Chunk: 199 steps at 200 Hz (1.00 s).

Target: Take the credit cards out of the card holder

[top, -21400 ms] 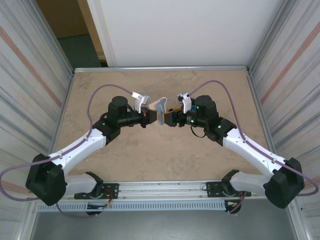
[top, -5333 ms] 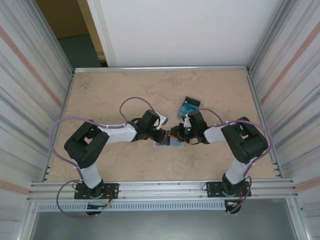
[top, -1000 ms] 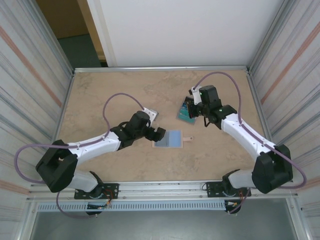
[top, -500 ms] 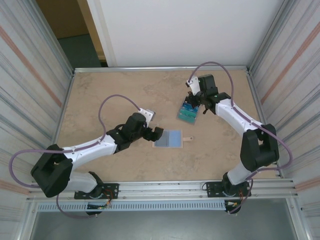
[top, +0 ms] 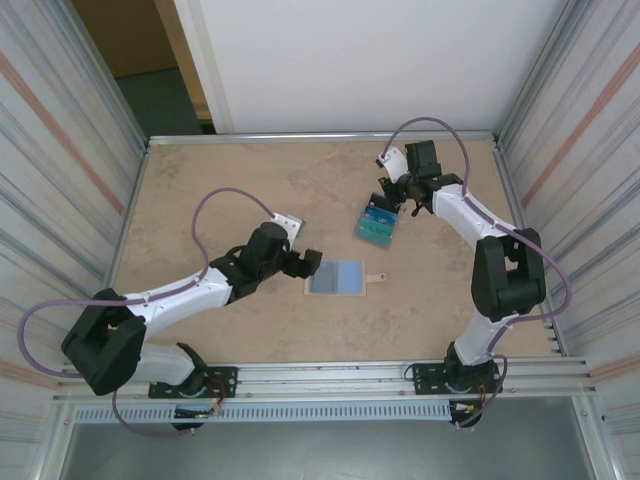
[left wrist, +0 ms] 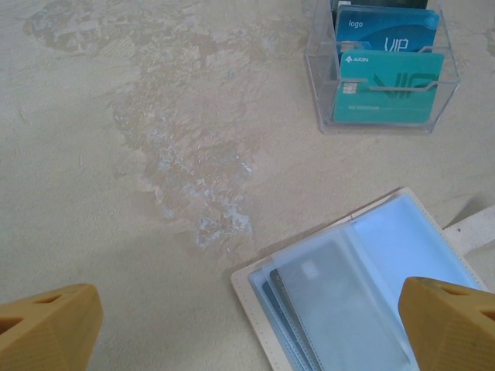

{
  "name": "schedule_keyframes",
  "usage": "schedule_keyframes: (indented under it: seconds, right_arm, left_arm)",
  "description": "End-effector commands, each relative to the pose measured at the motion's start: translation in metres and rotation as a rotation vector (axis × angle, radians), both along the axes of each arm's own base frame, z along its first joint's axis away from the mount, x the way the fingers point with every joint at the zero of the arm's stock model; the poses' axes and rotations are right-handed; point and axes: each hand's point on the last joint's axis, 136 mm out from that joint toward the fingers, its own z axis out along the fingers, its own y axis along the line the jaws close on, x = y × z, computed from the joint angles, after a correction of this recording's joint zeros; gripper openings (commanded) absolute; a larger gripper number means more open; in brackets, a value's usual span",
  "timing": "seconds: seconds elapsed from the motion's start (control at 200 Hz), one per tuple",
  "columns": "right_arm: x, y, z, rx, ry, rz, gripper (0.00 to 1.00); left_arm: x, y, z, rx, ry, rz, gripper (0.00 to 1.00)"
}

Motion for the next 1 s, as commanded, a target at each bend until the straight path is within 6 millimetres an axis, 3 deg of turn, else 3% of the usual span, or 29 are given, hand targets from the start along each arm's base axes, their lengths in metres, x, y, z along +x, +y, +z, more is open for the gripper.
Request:
schedule_keyframes:
  seconds: [0.0, 0.556, 0.992]
  right_arm:
    - [0.005, 0.005, -0.004, -0.011, 0.013, 0.055, 0.0]
    - [-0.007, 0.007, -0.041, -0.044, 0.121, 0.114, 0.0]
    - [-0.003, 0.011, -0.057, -0.052, 0.193, 0.139, 0.01]
  left_arm:
    - [0.002, 0.004, -0.007, 0.005, 0.028, 0.023, 0.99]
    - [0.006, 0.009, -0.008, 0.005, 0.049, 0.025, 0.99]
    - [0.009, 0.021, -0.001, 0.027, 0.042, 0.046, 0.99]
